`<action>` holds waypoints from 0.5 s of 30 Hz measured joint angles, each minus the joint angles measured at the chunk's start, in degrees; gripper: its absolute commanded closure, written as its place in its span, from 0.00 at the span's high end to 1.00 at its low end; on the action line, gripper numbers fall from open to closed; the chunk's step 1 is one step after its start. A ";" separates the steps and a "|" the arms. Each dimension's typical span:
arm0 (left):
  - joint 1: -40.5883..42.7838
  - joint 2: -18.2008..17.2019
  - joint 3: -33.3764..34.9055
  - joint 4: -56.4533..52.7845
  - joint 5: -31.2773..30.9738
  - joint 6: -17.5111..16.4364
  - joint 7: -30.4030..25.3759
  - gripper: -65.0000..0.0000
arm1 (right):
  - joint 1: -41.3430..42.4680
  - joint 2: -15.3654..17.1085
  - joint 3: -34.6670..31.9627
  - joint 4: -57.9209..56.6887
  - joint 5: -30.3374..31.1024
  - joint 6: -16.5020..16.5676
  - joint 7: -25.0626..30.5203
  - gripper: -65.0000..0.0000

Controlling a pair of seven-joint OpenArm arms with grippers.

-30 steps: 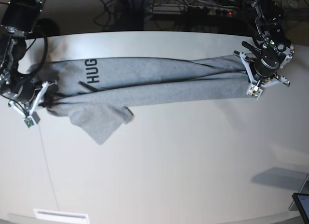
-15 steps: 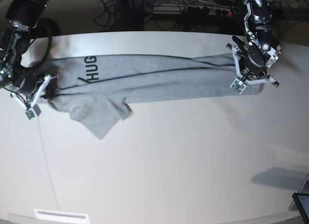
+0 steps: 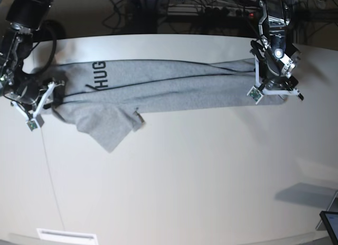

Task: Fold the T-shirt properly
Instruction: 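Lift the hem and fold it toward the collar with both grippers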

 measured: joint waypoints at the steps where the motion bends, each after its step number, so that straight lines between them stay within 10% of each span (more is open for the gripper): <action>1: -0.57 0.00 -0.13 0.02 0.11 0.04 -0.04 0.67 | 0.17 -0.17 0.81 0.00 0.07 0.04 0.07 0.56; 5: -0.48 -0.09 -0.13 0.22 0.31 0.11 0.00 0.87 | 0.57 0.48 4.24 0.02 -0.44 -0.04 -0.04 0.81; 15: -3.82 0.17 -4.09 1.29 0.15 -0.02 0.24 0.88 | 2.14 2.03 5.05 0.09 -0.35 -0.04 -0.20 0.82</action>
